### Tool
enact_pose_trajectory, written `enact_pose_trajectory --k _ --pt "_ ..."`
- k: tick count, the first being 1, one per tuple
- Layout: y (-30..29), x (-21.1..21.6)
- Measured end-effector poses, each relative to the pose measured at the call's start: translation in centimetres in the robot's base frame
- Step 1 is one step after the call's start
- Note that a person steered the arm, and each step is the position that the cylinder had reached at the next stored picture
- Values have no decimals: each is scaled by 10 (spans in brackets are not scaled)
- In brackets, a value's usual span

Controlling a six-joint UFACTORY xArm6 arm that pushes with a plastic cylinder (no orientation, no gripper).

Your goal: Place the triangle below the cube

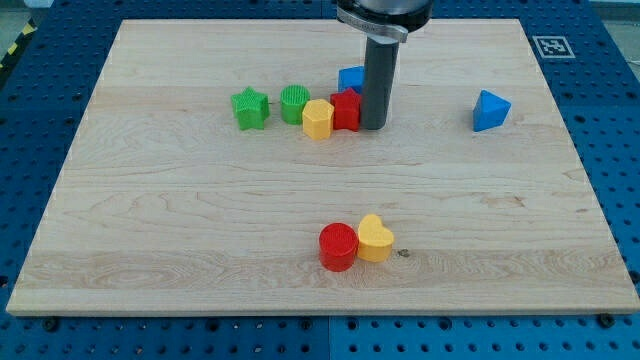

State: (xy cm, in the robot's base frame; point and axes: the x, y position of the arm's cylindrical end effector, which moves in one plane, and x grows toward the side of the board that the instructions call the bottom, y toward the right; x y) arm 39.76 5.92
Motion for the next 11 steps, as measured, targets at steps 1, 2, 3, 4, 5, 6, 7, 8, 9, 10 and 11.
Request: enact_pose_trajectory --k 1,2,3,4,5,6,7,8,9,10,11 --pt "35 16" --pt "92 34" --pt "147 29" --pt "149 29" --pt "178 30" --pt "205 30" --pt "205 5" --pt "205 -14" --pt "202 -14" --pt "167 -14" --pt "125 -14"
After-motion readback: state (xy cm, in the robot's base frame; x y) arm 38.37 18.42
